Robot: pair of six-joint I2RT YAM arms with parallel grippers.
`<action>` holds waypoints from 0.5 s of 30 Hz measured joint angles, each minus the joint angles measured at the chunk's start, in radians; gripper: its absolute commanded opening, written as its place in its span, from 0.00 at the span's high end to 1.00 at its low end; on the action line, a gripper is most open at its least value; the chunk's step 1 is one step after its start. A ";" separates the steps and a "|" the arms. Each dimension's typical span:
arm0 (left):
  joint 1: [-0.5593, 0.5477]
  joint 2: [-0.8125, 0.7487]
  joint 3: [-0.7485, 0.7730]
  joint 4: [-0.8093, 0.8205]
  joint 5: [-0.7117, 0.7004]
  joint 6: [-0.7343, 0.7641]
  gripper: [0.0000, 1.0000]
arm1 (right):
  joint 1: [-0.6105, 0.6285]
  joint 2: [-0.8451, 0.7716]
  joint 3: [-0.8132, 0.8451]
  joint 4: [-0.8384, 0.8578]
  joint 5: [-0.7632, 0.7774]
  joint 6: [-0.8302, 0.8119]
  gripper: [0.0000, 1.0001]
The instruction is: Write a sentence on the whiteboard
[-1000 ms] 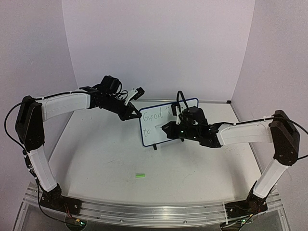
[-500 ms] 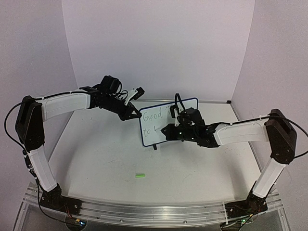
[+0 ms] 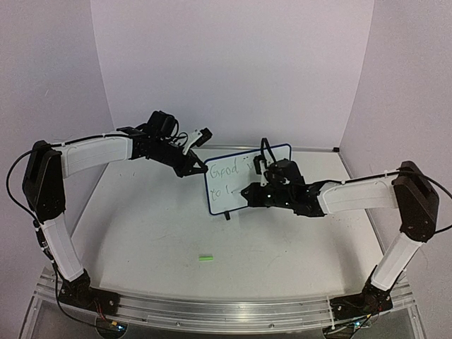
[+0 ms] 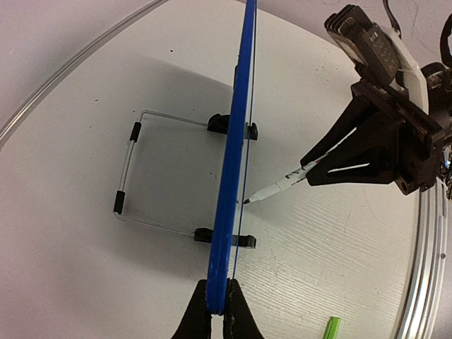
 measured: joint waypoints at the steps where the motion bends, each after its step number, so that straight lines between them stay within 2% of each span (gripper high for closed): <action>1: 0.000 0.000 0.000 0.000 0.000 0.000 1.00 | -0.003 -0.012 -0.007 0.000 0.003 0.000 1.00; 15: 0.000 0.000 0.000 0.000 0.000 0.000 1.00 | -0.011 -0.052 -0.001 0.015 0.018 -0.007 1.00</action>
